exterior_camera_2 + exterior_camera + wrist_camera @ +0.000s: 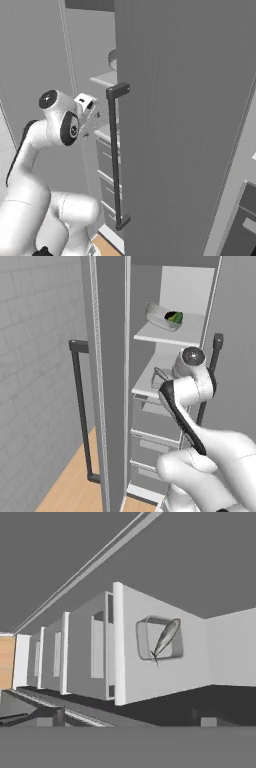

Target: Take the meat container that has the fish and place it on the second highest rack of the freezer. Then take the vegetable container that has the broccoli and avocado and place it on the highest rack of the freezer.

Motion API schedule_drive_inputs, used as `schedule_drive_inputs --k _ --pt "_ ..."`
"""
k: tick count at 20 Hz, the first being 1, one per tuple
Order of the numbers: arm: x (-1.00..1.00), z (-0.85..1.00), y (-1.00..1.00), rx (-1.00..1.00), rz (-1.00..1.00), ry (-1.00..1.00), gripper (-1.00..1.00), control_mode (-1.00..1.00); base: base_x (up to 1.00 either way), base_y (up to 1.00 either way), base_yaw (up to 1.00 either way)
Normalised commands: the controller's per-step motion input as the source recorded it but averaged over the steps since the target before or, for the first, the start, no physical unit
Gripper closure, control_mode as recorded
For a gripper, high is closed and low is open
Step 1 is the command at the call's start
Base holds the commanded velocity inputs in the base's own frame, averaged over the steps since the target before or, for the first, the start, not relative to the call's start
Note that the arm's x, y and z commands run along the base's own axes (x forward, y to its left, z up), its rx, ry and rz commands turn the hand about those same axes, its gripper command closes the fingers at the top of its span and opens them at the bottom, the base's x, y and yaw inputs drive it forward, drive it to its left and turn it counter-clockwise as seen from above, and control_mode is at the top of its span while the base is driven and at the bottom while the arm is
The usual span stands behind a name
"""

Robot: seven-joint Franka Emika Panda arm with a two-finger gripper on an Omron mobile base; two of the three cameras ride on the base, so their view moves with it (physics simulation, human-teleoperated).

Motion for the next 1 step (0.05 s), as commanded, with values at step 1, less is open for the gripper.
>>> schedule_drive_inputs --k 1 --pt "-0.76 1.00 0.06 0.00 -0.02 0.00 -1.00 -1.00 0.00 0.00 0.00"
